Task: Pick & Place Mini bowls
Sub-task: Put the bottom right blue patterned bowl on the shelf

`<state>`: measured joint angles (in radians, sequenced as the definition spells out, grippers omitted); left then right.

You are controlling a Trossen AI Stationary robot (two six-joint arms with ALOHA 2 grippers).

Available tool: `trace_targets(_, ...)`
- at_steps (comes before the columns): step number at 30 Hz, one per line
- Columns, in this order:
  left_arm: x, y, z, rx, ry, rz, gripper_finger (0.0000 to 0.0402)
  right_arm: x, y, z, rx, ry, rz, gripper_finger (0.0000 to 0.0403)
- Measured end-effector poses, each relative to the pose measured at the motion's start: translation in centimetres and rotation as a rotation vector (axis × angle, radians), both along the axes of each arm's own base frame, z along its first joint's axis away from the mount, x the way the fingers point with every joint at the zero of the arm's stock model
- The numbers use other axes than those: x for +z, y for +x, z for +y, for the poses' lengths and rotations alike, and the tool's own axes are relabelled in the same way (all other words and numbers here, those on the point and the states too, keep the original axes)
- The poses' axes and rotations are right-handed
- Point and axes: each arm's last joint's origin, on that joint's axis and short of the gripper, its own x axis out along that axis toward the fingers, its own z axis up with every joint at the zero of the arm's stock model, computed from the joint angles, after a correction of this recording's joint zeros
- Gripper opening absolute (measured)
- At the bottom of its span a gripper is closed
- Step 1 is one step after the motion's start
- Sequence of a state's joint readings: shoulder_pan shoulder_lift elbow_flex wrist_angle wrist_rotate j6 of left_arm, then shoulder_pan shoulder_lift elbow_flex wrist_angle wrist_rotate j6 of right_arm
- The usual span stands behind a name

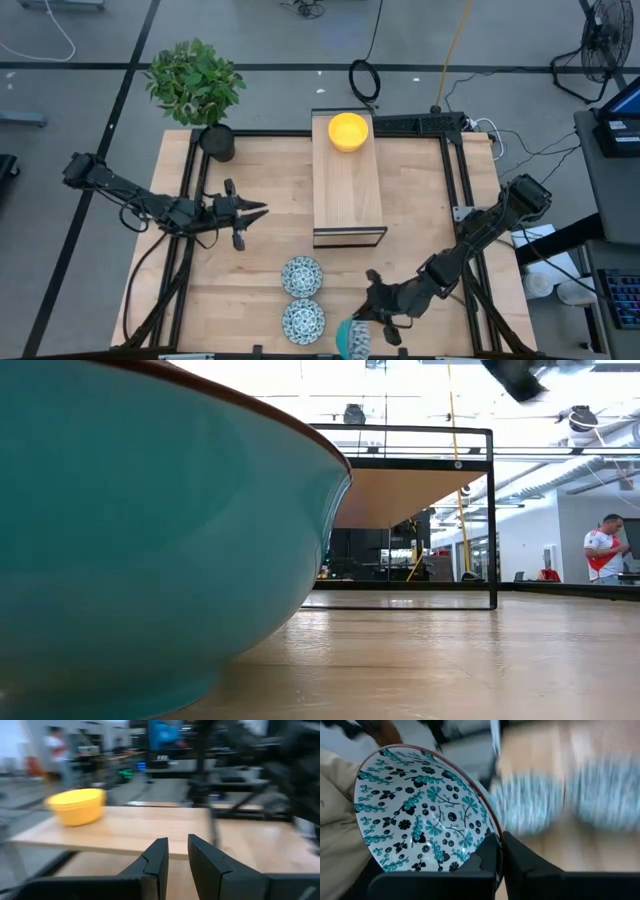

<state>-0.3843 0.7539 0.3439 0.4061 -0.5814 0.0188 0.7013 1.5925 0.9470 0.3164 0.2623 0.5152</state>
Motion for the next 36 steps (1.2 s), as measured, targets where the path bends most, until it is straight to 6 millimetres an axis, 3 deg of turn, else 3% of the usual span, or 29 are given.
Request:
trace_targets(7,0.3,0.5,-1.0,-0.282,0.08,-0.043,0.0076,2.6,2.0,-1.4,0.079,-0.32,-0.423,0.0001)
trace_targets(11,0.0,1.3,-1.5,-0.309,0.03,-0.066,0.0078,3.2,3.5,-3.6,0.072,-0.423,-0.51,0.0001)
trace_targets(17,-1.0,2.7,-1.6,-0.158,0.042,0.009,0.0138,3.1,5.9,-8.5,-0.05,-0.48,-0.487,0.0002)
trace_targets(23,0.2,3.6,-1.3,0.113,0.29,0.065,0.0245,4.2,7.1,-13.3,-0.304,-0.667,-0.512,0.0001)
trace_targets(26,0.4,3.6,-1.3,0.139,0.4,0.094,0.0283,5.5,7.2,-15.2,-0.497,-0.807,-0.541,0.0001)
trace_targets(32,0.9,3.4,-1.5,0.167,0.455,0.081,0.032,7.8,6.5,-17.3,-0.776,-1.076,-0.564,0.0001)
trace_targets(36,1.8,3.6,-0.8,0.213,0.414,-0.003,0.0325,8.6,6.3,-18.8,-0.872,-1.103,-0.595,0.0001)
